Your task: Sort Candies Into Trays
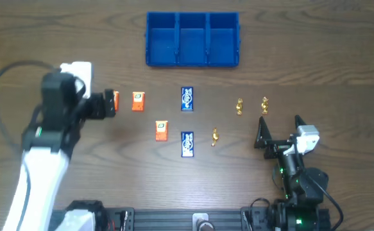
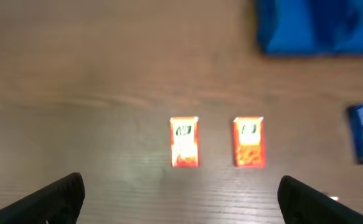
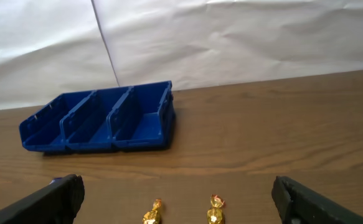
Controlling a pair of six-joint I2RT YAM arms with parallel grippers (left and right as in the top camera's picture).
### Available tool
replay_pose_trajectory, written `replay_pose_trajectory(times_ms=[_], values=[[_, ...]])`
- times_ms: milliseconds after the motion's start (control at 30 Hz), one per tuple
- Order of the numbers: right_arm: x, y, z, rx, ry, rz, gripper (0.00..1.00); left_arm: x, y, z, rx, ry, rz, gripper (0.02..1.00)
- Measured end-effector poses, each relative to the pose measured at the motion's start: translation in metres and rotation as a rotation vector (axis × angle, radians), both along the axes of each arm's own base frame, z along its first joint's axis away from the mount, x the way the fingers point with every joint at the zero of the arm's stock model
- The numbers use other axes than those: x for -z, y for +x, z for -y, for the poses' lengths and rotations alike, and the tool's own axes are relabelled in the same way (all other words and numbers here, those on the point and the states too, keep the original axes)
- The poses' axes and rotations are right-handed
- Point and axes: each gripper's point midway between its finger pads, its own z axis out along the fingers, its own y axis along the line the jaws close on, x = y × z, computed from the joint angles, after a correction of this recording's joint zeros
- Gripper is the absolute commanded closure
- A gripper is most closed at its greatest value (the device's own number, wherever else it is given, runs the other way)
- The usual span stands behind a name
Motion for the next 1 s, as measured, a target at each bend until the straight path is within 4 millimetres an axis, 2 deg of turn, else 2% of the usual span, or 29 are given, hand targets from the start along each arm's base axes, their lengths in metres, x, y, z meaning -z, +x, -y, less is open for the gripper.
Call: replay_pose_trajectory(times_ms=[133,300,700,867,1000], values=[[0.000,0.000,0.000,0.000,0.000,0.000,0.003,0.061,0.017,0.003,0.007,0.004,-0.216,0.018],[0.000,0.000,0.000,0.000,0.000,0.000,0.003,0.117,0.017,0.006,0.018,0.001,-0.380,0.023],[0.000,0.000,0.000,0.000,0.000,0.000,0.001,0.160,0.031,0.003,0.052,0.022,-0.425,0.060],[0.000,0.000,0.000,0.000,0.000,0.000,0.003,0.170,0.031,-0.005,0.033,0.019,-0.443,0.213],[0.000,0.000,0.000,0.000,0.000,0.000,0.001,0.170,0.033,-0.005,0.044,0.025,-0.437,0.272]])
